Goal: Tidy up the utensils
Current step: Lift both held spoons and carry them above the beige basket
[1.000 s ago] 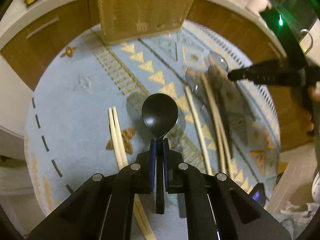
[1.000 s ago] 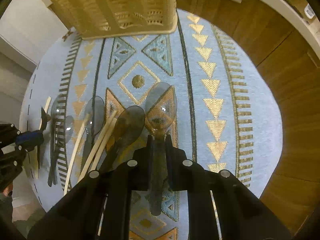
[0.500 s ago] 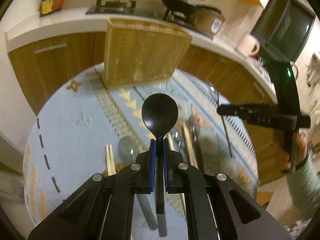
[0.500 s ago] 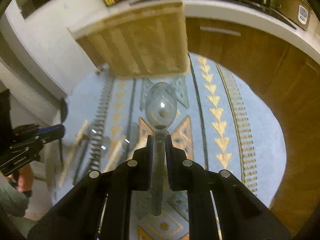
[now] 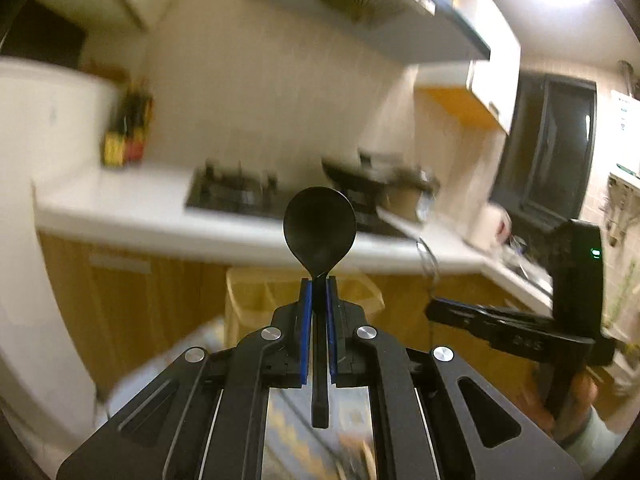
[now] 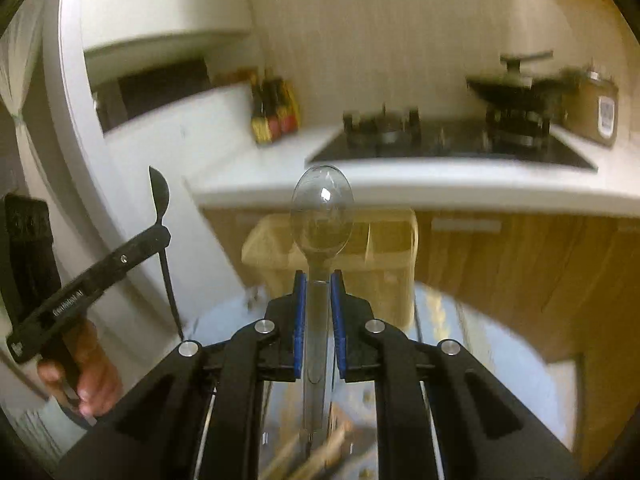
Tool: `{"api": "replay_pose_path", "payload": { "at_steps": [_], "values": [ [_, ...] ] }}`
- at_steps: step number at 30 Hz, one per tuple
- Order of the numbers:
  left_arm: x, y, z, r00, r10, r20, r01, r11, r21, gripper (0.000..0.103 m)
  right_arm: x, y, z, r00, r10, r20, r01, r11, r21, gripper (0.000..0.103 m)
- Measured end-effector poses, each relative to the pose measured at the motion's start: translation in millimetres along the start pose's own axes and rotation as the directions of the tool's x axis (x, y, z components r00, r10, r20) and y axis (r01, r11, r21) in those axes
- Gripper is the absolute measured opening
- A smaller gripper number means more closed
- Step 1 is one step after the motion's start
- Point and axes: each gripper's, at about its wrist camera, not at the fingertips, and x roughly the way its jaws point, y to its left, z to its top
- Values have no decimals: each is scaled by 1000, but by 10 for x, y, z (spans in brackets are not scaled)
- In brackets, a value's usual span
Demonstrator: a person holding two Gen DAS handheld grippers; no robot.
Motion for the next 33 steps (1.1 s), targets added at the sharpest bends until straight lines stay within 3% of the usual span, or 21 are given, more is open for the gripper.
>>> {"api": "replay_pose_path", "payload": {
  "at_steps": [5, 7, 9, 13, 16, 19, 27, 33],
  "values": [
    [281, -34, 196, 984, 70, 162, -77, 996, 40, 5, 11, 18, 390, 975, -78, 207, 85, 996, -28, 10],
    [414, 8, 230, 981, 79, 175, -84, 996, 25, 5, 80, 34, 483, 951, -142, 276, 159, 987, -38, 10],
    [557, 78, 246, 979, 94, 183, -94, 996, -9, 5, 219, 63, 553, 911, -252, 328, 279, 959, -40, 10],
    [809, 212, 218, 974, 137, 179, -132, 990, -43, 5, 529, 27, 586, 890, -288, 353, 327, 944, -53, 10],
    [919, 271, 135, 974, 155, 164, -150, 988, -44, 5, 723, -50, 572, 901, -277, 335, 312, 949, -54, 10],
    [988, 301, 65, 971, 178, 161, -174, 984, -38, 5, 858, -147, 513, 895, -301, 330, 332, 942, -42, 10],
    [1098, 321, -108, 966, 216, 143, -217, 976, -7, 5, 1074, -532, 380, 936, -245, 251, 234, 969, 75, 10],
    [1115, 381, -168, 972, 207, 114, -207, 978, -13, 5, 1070, -478, 294, 938, -241, 249, 238, 970, 43, 11]
  ]
}}
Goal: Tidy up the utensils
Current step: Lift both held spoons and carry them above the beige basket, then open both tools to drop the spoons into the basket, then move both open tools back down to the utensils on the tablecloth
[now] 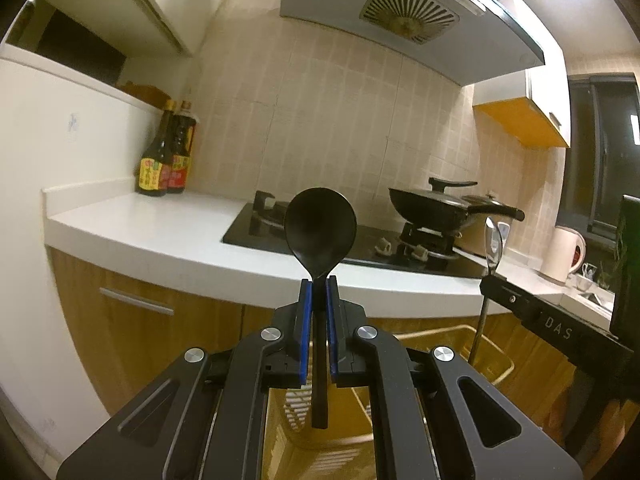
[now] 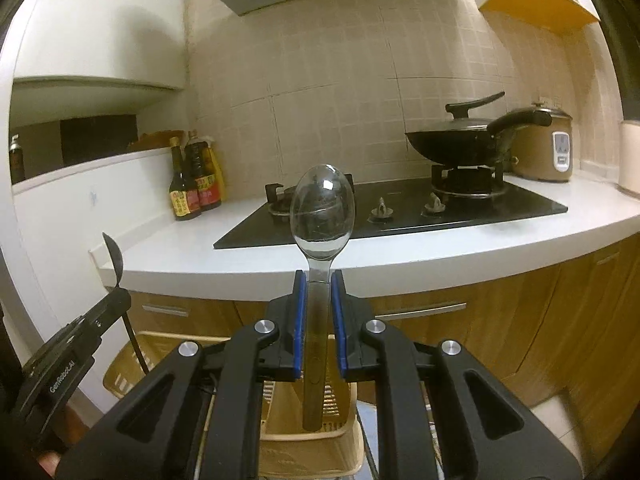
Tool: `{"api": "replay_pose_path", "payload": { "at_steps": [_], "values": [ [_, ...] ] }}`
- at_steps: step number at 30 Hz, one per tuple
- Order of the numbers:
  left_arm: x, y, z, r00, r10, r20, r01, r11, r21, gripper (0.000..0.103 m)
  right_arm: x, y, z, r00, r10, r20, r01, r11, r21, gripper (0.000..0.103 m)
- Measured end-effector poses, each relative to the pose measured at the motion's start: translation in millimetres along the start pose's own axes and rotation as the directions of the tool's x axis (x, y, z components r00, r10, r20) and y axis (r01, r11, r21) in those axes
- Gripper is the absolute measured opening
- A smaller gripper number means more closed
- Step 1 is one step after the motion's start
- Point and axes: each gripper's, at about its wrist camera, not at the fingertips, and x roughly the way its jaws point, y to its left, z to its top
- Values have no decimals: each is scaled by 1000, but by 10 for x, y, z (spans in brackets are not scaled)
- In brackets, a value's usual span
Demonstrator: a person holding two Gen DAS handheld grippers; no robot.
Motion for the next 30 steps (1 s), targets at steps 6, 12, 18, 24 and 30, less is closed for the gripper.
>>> {"api": "replay_pose_path", "payload": {
  "at_steps": [6, 12, 18, 24, 30],
  "values": [
    [-102, 89, 2, 1000, -20, -12, 21, 1000, 2, 31, -64, -31, -43, 999, 42, -32, -42, 999, 7, 31],
    [-264, 226, 65, 998, -41, -37, 41, 999, -22, 33, -282, -93, -82, 998, 56, -31, -55, 998, 40, 41],
    [-471, 330, 160, 993, -62, -105, 57, 997, -48, 33, -497, -110, -72, 995, 56, -80, -52, 997, 50, 41],
    [-625, 363, 227, 955, -102, -280, 92, 995, -48, 33, -681, -118, -82, 971, 50, -232, -37, 998, 58, 41],
    [-779, 338, 66, 875, -132, -466, 124, 991, -46, 33, -797, -140, -239, 906, 76, -417, -46, 996, 82, 41]
  ]
}}
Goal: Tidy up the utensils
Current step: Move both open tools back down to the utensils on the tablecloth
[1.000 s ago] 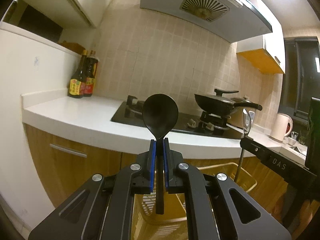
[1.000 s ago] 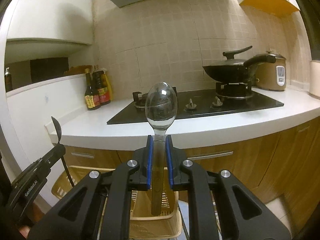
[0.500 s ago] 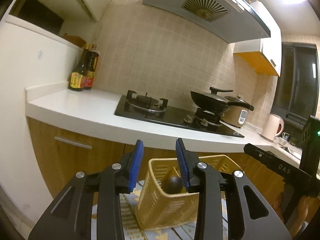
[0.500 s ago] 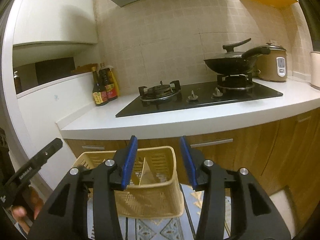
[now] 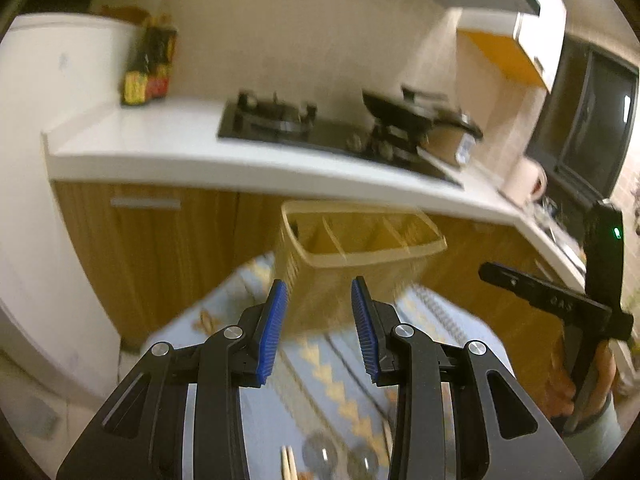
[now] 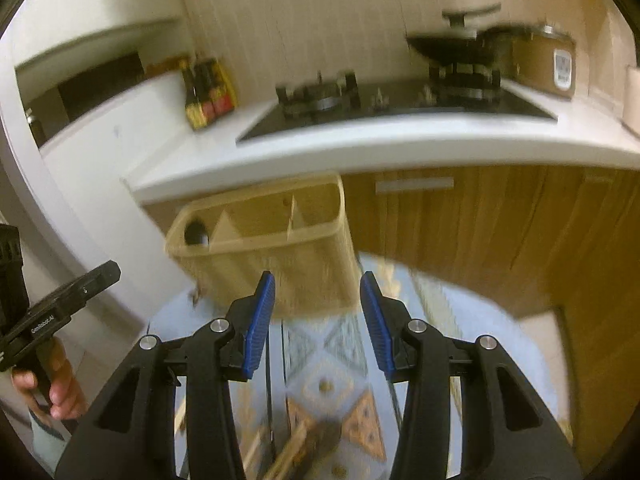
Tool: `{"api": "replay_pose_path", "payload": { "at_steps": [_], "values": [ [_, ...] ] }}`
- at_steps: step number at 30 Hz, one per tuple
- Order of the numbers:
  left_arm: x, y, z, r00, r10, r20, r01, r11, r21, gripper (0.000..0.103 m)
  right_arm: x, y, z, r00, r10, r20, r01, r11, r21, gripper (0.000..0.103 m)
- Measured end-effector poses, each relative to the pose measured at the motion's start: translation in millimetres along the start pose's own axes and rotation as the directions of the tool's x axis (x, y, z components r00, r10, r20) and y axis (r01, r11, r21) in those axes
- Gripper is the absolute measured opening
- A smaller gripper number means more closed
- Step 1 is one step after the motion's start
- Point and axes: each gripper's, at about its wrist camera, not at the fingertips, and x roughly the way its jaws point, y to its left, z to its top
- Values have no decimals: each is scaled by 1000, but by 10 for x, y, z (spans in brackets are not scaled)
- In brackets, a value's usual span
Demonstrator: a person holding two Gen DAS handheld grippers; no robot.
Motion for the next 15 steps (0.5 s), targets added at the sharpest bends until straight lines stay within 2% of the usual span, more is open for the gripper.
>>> {"api": "replay_pose_path", "payload": {
  "at_steps": [3, 7, 10, 11, 13, 15],
  "values": [
    [24, 12, -133, 995, -21, -100, 20, 1000, -10, 33, 61, -36, -150, 993, 17, -120, -13, 999, 29, 41],
    [96, 42, -373, 972, -55, -227, 50, 998, -29, 32, 199, -62, -444, 962, 25, -270, -10, 998, 56, 41],
    [163, 36, -587, 946, -73, -317, 69, 997, -23, 32, 338, -52, -709, 924, 32, -382, -6, 998, 70, 41],
    [199, 26, -668, 934, -72, -351, 71, 997, -16, 32, 374, -47, -745, 915, 34, -402, -6, 997, 71, 41],
    [256, 20, -797, 912, -79, -402, 82, 997, -8, 30, 457, -13, -908, 884, 51, -465, -16, 997, 80, 38],
    [334, 30, -950, 884, -81, -461, 85, 996, -11, 30, 505, 33, -1016, 865, 45, -499, -10, 997, 72, 35]
  ]
}}
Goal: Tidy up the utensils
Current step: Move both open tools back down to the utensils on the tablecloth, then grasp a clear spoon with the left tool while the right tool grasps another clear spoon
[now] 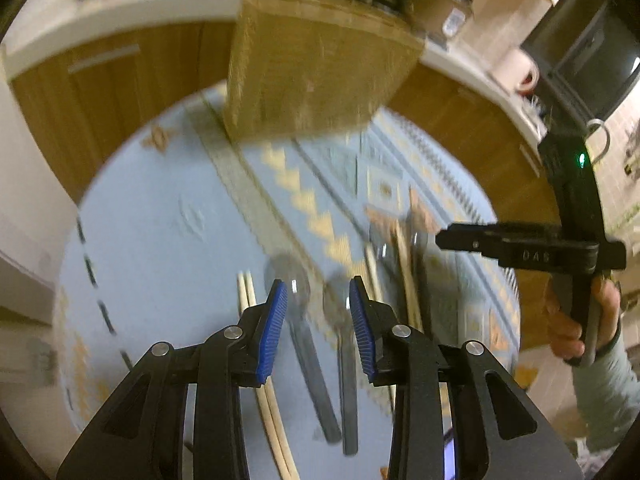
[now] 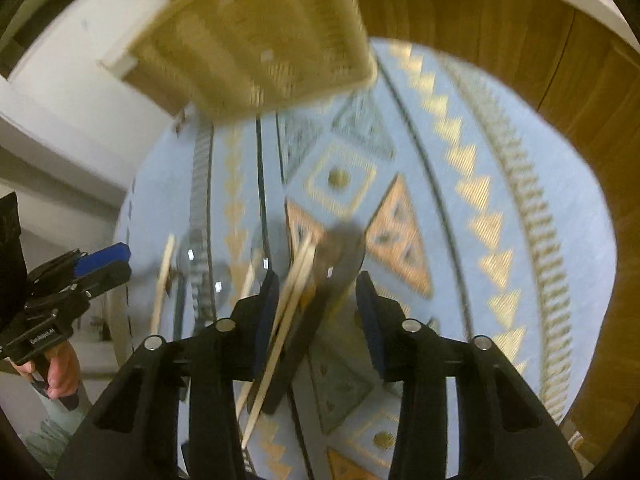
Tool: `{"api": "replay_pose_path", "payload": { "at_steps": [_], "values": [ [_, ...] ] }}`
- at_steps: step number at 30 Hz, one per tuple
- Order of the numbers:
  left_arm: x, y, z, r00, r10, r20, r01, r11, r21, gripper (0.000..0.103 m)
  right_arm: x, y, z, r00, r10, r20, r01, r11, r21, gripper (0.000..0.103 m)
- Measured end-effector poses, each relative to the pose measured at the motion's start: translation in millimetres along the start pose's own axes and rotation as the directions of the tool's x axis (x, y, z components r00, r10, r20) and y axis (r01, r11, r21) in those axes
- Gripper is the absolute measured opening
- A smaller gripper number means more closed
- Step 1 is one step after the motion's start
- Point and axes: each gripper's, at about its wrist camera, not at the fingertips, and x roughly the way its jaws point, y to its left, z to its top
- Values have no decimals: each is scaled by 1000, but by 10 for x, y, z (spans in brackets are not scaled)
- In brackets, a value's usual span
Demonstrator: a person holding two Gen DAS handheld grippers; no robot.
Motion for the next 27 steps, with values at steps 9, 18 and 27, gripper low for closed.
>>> {"api": "replay_pose_path", "payload": {
  "at_steps": [9, 18, 27],
  "values": [
    [326, -24, -166, 993, 35, -117, -34, 999, 11, 29, 156, 58, -101, 998, -14, -60, 15, 1000, 22, 28],
    [480, -61, -163, 987, 70, -147, -65, 997, 37, 22, 245, 29, -73, 996, -4, -90, 12, 997, 81, 26],
    [470, -43, -153, 986, 73, -149, -67, 997, 43, 20, 389, 80, 0, 992, -57, -111, 62, 997, 45, 20]
  ]
}}
